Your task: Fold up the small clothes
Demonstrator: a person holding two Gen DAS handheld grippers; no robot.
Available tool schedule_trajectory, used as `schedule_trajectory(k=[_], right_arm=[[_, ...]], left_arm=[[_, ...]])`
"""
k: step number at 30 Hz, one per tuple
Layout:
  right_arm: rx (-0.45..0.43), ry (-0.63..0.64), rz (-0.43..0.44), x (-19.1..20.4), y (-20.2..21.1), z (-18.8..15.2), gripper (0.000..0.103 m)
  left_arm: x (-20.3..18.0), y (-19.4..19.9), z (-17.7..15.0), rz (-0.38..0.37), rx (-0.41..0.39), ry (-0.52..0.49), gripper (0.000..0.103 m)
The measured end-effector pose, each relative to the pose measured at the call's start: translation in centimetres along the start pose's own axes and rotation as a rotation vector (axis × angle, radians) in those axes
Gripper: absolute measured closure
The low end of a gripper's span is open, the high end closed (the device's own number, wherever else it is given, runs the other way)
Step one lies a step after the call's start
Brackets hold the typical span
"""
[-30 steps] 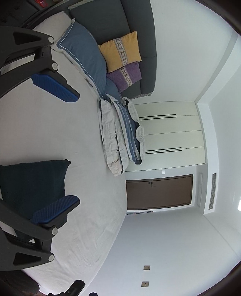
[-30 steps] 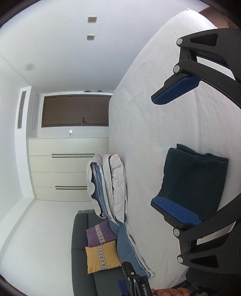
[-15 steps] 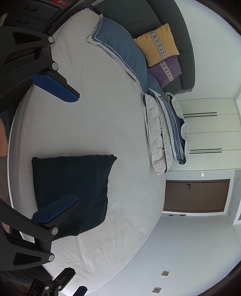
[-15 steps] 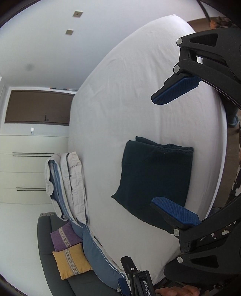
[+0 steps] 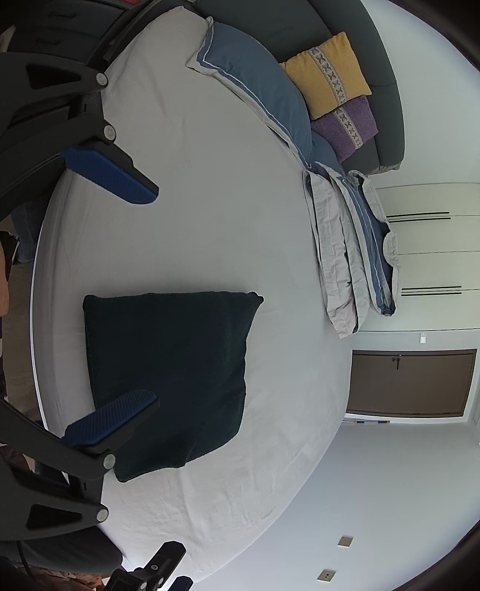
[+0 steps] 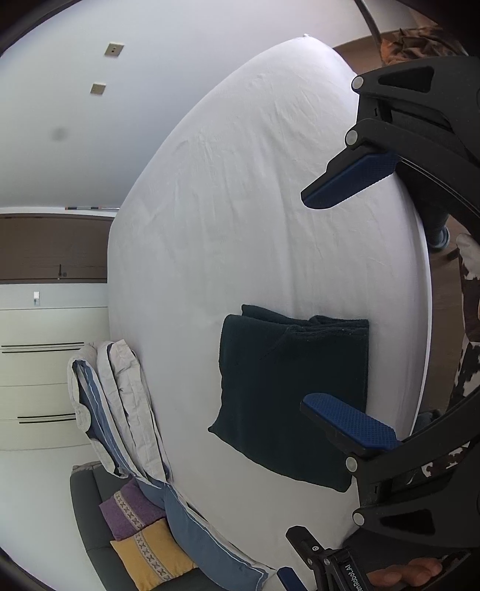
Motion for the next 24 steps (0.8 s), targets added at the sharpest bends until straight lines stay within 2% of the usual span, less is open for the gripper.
schedule_trajectory(k=[24], right_arm=[[0.018, 0.056, 0.02, 1.9, -0.2, -0.4, 0.001]], left_arm=[[0.4, -0.8, -0.4, 0.019, 0.017, 0.0, 0.0]])
Point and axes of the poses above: each gripper's, at about its wrist camera, not at the fingertips, and y roughly against the way its jaws point, x to its left, z to its top, the point moved 5 cm from there along -y, roughly the way its jaws point, and after that the axes turned 5 degrees about y, right-handed, at the moved point
